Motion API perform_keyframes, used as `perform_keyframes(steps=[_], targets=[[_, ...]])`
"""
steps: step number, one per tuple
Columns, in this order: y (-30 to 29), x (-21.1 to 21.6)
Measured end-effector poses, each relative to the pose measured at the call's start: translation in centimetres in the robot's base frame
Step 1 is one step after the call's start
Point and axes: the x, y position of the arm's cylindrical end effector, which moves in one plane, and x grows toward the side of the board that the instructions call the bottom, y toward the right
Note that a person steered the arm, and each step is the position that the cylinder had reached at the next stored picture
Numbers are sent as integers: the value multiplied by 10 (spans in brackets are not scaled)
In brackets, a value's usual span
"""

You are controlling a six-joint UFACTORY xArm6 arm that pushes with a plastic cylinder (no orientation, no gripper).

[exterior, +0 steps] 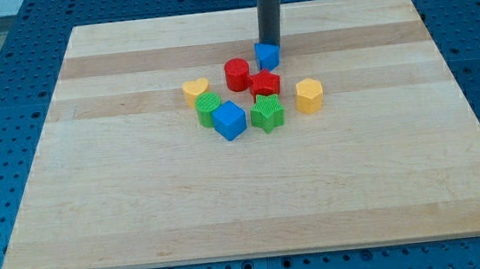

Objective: Push the red star at the bottom of the red circle

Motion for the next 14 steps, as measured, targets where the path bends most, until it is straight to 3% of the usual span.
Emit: perform_keyframes(steps=[3,4,5,6,7,9,11,14], targets=[[10,14],[62,15],[112,60],[120,143],[110,150],[109,72],[52,75],[13,75]])
